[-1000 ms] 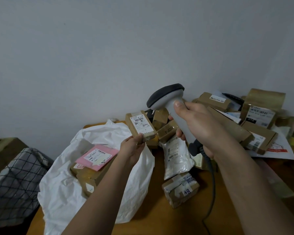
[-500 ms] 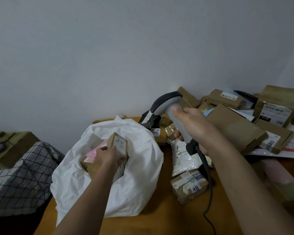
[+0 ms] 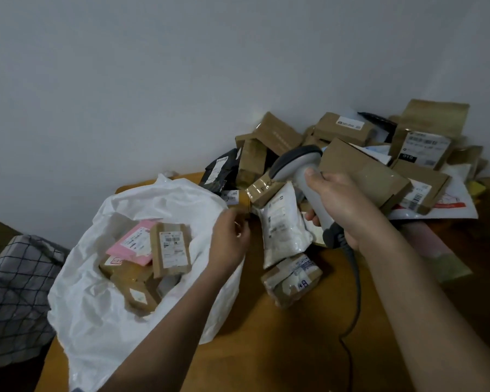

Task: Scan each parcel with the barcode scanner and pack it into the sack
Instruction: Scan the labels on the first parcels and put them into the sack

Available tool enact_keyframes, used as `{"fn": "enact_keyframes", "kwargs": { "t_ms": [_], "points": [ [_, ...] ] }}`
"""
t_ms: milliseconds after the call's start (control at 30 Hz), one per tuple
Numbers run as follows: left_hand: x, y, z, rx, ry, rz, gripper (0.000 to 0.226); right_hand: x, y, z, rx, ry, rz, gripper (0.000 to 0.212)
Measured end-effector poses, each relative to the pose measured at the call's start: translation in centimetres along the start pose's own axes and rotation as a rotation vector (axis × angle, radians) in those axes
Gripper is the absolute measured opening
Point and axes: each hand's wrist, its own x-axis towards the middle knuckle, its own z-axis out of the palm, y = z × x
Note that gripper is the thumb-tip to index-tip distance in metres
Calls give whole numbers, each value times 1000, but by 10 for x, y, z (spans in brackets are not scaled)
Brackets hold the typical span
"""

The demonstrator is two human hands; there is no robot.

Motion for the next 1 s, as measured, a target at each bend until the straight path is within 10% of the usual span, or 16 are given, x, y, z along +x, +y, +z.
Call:
{"fn": "enact_keyframes", "kwargs": {
  "t_ms": [267,767,1000],
  "points": [
    [-46,-21,106,403,-791,-125,85,1,40,-40,12,96,85,31],
    [-24,-12,77,7,-939,-259,95,17,39,-57,75,113,73,32],
    [-4,2,34,-478,-650,-498,80,20,10,-44,117,71,-25,29]
  ]
}}
